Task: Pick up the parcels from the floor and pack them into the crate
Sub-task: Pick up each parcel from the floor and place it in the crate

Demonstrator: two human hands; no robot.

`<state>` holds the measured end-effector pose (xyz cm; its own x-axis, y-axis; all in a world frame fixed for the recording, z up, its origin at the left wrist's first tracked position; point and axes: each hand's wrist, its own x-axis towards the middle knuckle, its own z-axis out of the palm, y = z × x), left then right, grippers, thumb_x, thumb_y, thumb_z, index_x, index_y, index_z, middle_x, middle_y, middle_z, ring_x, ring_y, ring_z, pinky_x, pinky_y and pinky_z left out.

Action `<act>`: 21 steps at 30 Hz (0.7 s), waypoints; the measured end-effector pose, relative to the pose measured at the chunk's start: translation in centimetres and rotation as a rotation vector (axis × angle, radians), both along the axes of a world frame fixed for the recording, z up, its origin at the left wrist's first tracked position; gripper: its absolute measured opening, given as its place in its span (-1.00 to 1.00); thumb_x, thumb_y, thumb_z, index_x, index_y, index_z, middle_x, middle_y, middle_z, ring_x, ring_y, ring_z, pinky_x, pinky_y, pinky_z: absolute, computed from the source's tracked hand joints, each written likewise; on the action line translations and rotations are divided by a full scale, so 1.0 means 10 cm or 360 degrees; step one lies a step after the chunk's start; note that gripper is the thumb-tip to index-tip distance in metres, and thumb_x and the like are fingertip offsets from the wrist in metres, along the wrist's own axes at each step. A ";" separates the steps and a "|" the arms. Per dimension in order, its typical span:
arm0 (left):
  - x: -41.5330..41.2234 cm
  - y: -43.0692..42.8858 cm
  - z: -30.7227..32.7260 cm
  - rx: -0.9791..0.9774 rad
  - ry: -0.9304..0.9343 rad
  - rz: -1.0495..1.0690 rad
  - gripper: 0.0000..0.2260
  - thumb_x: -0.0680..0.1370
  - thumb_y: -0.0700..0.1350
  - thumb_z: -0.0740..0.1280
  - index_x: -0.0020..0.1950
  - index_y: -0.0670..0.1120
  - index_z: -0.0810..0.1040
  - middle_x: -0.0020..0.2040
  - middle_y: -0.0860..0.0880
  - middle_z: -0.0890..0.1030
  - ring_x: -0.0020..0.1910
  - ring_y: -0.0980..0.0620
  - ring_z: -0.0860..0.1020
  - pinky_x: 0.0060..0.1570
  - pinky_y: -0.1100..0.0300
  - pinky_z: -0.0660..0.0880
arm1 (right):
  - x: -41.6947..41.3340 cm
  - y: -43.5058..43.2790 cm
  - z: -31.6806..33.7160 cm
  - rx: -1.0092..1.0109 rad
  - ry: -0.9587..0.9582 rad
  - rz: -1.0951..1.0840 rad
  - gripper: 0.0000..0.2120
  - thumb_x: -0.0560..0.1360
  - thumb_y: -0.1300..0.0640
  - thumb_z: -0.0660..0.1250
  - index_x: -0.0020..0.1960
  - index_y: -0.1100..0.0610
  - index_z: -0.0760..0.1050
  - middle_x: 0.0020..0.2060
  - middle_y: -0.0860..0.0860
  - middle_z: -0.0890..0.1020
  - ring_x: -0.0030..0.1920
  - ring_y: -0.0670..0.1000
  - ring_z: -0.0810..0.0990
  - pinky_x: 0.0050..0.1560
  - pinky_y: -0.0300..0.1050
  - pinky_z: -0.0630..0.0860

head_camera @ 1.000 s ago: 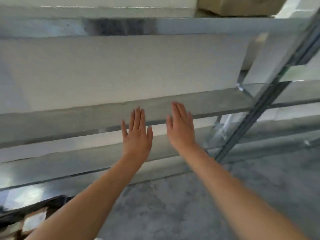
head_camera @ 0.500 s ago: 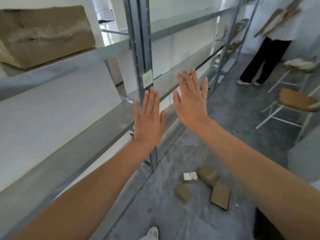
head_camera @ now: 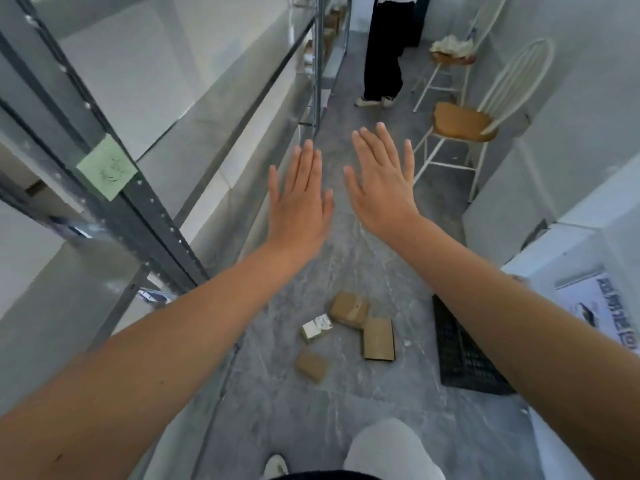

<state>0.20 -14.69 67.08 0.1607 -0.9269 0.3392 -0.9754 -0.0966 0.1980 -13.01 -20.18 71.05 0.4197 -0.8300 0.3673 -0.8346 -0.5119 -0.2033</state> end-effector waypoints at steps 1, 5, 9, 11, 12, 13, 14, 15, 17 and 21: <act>-0.09 -0.14 -0.13 0.0043 0.0019 -0.0019 -0.47 0.68 0.02 -0.05 0.60 -0.13 -0.09 0.61 -0.04 -0.13 0.58 0.03 -0.15 0.53 -0.15 -0.14 | -0.09 -0.15 -0.14 0.0056 -0.0003 -0.0009 -0.47 0.67 -0.02 -0.01 0.58 0.14 0.07 0.57 0.00 0.12 0.58 -0.01 -0.11 0.52 0.12 -0.28; -0.49 -0.63 -0.75 0.0251 0.0072 0.0011 -0.45 0.67 0.01 0.00 0.60 -0.13 -0.08 0.61 -0.04 -0.12 0.58 0.02 -0.14 0.52 -0.16 -0.13 | -0.52 -0.72 -0.86 0.0357 0.0005 -0.0097 -0.47 0.67 -0.01 0.00 0.58 0.15 0.07 0.56 0.01 0.13 0.58 0.01 -0.10 0.52 0.11 -0.25; -0.86 -0.97 -1.40 0.0448 0.0292 0.0182 -0.47 0.67 0.01 0.02 0.60 -0.13 -0.02 0.61 -0.04 -0.07 0.59 0.03 -0.10 0.52 -0.16 -0.10 | -0.94 -1.10 -1.64 0.0700 0.0105 -0.0107 -0.48 0.66 0.00 0.00 0.58 0.13 0.07 0.56 -0.01 0.13 0.58 -0.01 -0.11 0.54 0.13 -0.23; -0.97 -1.08 -1.81 0.0497 0.0459 0.0341 -0.48 0.66 -0.02 0.07 0.59 -0.13 0.06 0.61 -0.04 0.00 0.59 0.03 -0.05 0.52 -0.12 -0.10 | -1.09 -1.25 -2.04 0.0821 0.0199 -0.0070 -0.48 0.67 0.00 -0.02 0.59 0.11 0.04 0.57 -0.02 0.11 0.58 -0.03 -0.13 0.54 0.13 -0.24; -1.00 -1.12 -2.00 0.0530 0.0555 0.0451 -0.49 0.66 -0.03 0.09 0.58 -0.14 0.09 0.61 -0.05 0.04 0.58 0.02 -0.02 0.52 -0.11 -0.09 | -1.14 -1.31 -2.24 0.0865 0.0245 -0.0057 -0.49 0.67 0.01 -0.03 0.59 0.11 0.03 0.57 -0.02 0.10 0.58 -0.03 -0.13 0.54 0.12 -0.23; -1.02 -1.13 -2.20 0.0568 0.0649 0.0569 -0.50 0.66 -0.04 0.11 0.57 -0.14 0.12 0.60 -0.05 0.07 0.58 0.01 0.01 0.51 -0.11 -0.07 | -1.17 -1.35 -2.45 0.0919 0.0275 -0.0046 -0.49 0.67 0.02 -0.03 0.59 0.10 0.03 0.57 -0.02 0.10 0.58 -0.04 -0.14 0.54 0.13 -0.23; -1.01 -1.13 -2.40 0.0606 0.0724 0.0674 -0.51 0.66 -0.05 0.11 0.57 -0.14 0.15 0.60 -0.05 0.09 0.58 0.01 0.03 0.51 -0.11 -0.06 | -1.17 -1.37 -2.65 0.0978 0.0294 -0.0040 -0.50 0.67 0.03 -0.03 0.59 0.10 0.04 0.57 -0.03 0.10 0.58 -0.04 -0.13 0.55 0.13 -0.22; -0.99 -1.13 -2.60 0.0644 0.0781 0.0759 -0.52 0.66 -0.06 0.12 0.57 -0.14 0.16 0.60 -0.05 0.10 0.57 0.01 0.04 0.50 -0.10 -0.06 | -1.16 -1.38 -2.86 0.1029 0.0304 -0.0037 -0.50 0.67 0.04 -0.02 0.58 0.10 0.05 0.57 -0.03 0.11 0.58 -0.04 -0.13 0.55 0.12 -0.22; -0.88 -1.12 -3.03 0.0707 0.0833 0.0865 -0.53 0.65 -0.08 0.12 0.55 -0.15 0.18 0.59 -0.06 0.13 0.57 0.00 0.07 0.49 -0.09 -0.05 | -1.11 -1.38 -3.32 0.1131 0.0333 -0.0029 -0.51 0.67 0.03 -0.02 0.58 0.09 0.07 0.57 -0.04 0.11 0.58 -0.05 -0.12 0.54 0.09 -0.22; -0.59 -1.07 -4.07 0.0817 0.0985 0.0964 -0.55 0.65 -0.08 0.11 0.53 -0.16 0.21 0.55 -0.12 0.20 0.53 -0.06 0.17 0.48 -0.03 0.07 | -0.97 -1.33 -4.41 0.1309 0.0396 0.0048 -0.51 0.67 0.03 -0.02 0.57 0.12 0.10 0.56 0.01 0.14 0.58 -0.02 -0.04 0.55 0.03 -0.12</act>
<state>-5.71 -25.38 26.33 0.6661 -0.6413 -0.3809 -0.4733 -0.7581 0.4487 -22.74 -33.47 26.96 0.4344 -0.7792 -0.4518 -0.8925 -0.3047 -0.3326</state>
